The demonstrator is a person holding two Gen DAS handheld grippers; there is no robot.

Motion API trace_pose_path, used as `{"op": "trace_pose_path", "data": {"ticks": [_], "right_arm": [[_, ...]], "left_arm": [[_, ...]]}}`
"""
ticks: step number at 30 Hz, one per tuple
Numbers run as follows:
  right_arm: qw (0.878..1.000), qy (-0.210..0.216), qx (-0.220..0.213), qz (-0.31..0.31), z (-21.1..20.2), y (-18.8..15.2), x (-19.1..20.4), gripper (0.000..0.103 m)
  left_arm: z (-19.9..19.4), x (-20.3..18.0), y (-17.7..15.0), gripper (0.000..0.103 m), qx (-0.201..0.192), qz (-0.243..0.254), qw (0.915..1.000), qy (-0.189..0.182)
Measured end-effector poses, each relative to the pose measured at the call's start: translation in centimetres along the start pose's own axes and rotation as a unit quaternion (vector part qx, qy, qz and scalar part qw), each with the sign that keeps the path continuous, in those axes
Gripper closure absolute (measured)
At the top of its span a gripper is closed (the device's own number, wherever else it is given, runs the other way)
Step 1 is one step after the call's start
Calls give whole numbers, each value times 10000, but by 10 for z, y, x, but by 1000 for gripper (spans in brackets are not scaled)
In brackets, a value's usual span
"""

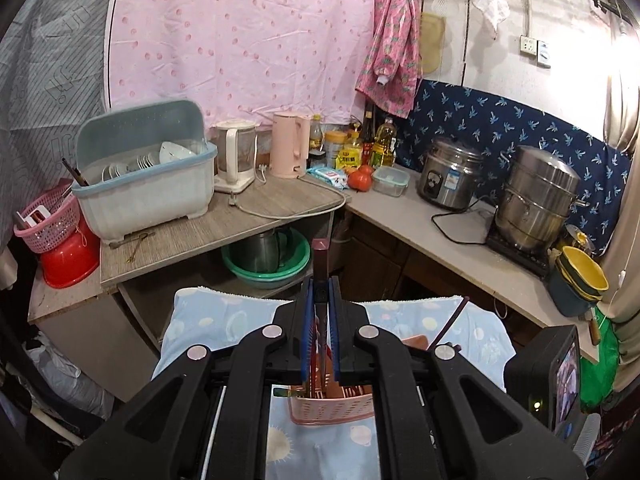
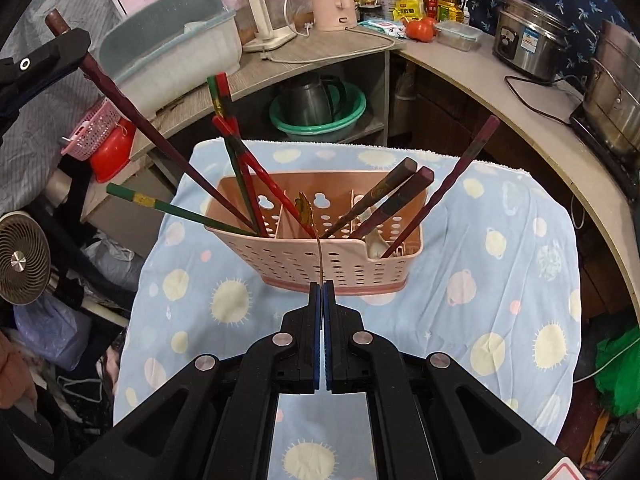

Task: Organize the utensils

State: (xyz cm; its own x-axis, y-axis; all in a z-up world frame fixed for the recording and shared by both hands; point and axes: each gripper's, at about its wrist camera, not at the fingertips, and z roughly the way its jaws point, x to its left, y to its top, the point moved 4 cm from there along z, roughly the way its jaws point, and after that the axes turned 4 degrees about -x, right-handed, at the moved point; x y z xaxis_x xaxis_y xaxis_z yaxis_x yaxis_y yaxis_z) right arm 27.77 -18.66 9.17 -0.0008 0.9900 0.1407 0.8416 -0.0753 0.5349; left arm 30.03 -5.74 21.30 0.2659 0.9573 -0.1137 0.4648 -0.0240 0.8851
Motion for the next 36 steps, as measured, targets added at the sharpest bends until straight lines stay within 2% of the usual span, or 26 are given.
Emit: {"op": "trace_pose_path", "data": {"ticks": [4,9,11,20,36], "right_arm": [[9998,7,-140,127,0,7,0,98],[9987,29,-447,245,-6,9,3,87],[9978,11,-603,282,-10,8,2,82],[9950,66,-900,426,-22,8,3,82],[9927,22,-1110,469,-42,-9,6,82]], "left_arm": [[7,5,-5,95,93,-123,9999,-6],[5,9,-8,70,39,-123,9999,94],[2,10,-10,70,7,-104,9999,118],[1,8,-26,70,97,-20,9998,144],[-3,3,-55,70,325,85,9993,165]]}}
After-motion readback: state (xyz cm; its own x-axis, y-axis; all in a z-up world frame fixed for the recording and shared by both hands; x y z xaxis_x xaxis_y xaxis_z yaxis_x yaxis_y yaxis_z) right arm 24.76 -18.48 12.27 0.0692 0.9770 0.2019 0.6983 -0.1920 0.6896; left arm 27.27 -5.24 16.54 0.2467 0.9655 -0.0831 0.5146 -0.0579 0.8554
